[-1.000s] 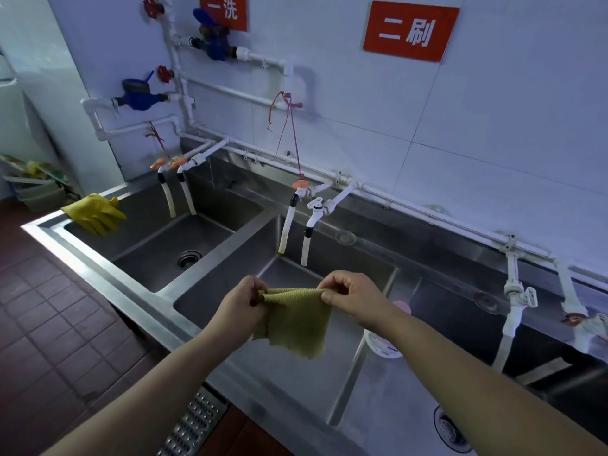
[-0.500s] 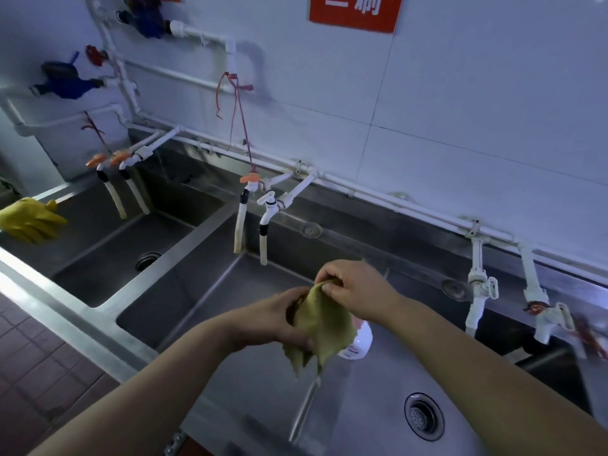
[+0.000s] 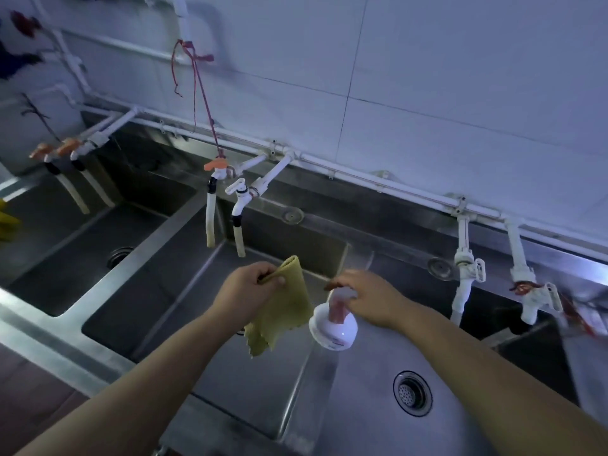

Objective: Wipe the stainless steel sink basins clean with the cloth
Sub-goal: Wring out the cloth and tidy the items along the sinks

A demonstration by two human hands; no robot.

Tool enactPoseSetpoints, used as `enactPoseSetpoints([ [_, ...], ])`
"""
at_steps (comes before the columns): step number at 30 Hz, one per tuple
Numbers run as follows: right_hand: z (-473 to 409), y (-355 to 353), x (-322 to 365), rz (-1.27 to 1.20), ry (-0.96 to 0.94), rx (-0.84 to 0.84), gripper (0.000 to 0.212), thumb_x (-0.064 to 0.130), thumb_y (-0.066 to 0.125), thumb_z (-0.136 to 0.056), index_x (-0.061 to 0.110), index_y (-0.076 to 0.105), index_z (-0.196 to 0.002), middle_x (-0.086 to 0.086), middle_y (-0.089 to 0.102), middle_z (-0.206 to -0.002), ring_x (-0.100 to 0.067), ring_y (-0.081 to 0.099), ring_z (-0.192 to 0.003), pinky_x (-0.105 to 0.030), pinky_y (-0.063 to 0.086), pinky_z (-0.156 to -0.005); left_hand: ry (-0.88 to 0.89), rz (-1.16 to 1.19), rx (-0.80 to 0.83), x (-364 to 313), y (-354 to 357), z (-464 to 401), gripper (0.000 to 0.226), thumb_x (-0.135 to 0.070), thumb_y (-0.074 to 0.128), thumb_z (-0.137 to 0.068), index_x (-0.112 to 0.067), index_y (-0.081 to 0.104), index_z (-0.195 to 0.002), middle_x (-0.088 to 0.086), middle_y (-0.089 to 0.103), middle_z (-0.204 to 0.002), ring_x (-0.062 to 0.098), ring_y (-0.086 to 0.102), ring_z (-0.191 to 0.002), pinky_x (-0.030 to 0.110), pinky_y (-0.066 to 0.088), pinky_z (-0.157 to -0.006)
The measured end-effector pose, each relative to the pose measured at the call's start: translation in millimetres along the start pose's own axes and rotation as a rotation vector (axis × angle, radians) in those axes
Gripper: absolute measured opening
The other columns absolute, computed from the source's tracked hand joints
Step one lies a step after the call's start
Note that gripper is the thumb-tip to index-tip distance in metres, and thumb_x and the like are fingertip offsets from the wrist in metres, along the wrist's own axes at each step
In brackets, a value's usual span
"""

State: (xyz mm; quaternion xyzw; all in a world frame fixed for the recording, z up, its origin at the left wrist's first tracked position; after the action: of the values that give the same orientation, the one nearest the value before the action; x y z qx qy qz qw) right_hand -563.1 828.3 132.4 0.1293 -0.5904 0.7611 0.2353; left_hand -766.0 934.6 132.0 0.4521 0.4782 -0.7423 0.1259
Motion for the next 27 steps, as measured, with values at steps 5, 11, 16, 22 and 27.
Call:
enactPoseSetpoints([
  [5,10.4,25.7,2.0,0.260,-0.002,0.000,0.055,0.004,0.048,-0.084,0.029,0.052,-0.133,0.004,0.050,-0.129,-0.020,0.048,-0.118,-0.026,0.040,-0.088,-0.012,0.026,0.022,23.9,-10.5,0.5,0.011,-0.024,0.062,-0.089,-0.028,0.062,-0.078,-0.004,0.063,-0.078,0.016,0.058,-0.075,0.032,0.047,-0.068],
  [11,27.8,45.6,24.9,0.228,0.232,-0.148,0.026,0.021,0.054,-0.087,0.030,0.062,-0.110,0.004,0.054,-0.109,-0.021,0.055,-0.098,-0.024,0.038,-0.063,0.080,0.016,0.171,37.4,-19.0,5.3,0.008,-0.027,0.061,-0.089,-0.028,0.061,-0.081,-0.006,0.061,-0.078,0.011,0.055,-0.074,0.028,0.042,-0.064],
  [16,86.3,65.0,22.1,0.134,0.493,-0.275,0.012,0.032,0.057,-0.082,0.038,0.061,-0.092,0.010,0.058,-0.097,-0.016,0.058,-0.092,-0.027,0.047,-0.067,0.146,0.008,0.285,30.7,-1.3,14.5,0.010,-0.028,0.061,-0.088,-0.030,0.062,-0.079,-0.008,0.062,-0.077,0.009,0.057,-0.073,0.026,0.042,-0.062],
  [22,206.4,76.3,11.4,-0.012,0.769,-0.380,0.029,0.055,0.066,-0.072,0.028,0.058,-0.077,0.010,0.058,-0.074,-0.011,0.057,-0.070,-0.024,0.042,-0.056,0.260,0.050,0.489,-21.2,64.7,44.7,0.011,-0.040,0.059,-0.071,-0.029,0.060,-0.067,-0.010,0.060,-0.064,0.007,0.053,-0.061,0.024,0.040,-0.058],
  [27,329.5,93.8,-5.3,-0.024,0.993,-0.455,0.021,0.051,0.058,-0.072,0.031,0.058,-0.078,0.011,0.061,-0.077,-0.011,0.061,-0.070,-0.021,0.041,-0.052,0.477,-0.050,0.683,-80.9,151.1,93.8,0.008,-0.025,0.063,-0.088,-0.026,0.061,-0.081,-0.007,0.064,-0.079,0.009,0.057,-0.073,0.026,0.043,-0.069],
])
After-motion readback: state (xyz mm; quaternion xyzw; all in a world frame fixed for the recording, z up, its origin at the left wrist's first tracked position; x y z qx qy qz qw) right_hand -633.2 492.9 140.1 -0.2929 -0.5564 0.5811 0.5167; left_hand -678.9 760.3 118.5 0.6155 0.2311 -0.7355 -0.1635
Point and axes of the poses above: each hand's wrist, its own z-axis away from the middle knuckle, its own y-axis out of the palm, x = y × z, the point moved 1 cm from there along -z, towards the middle knuckle
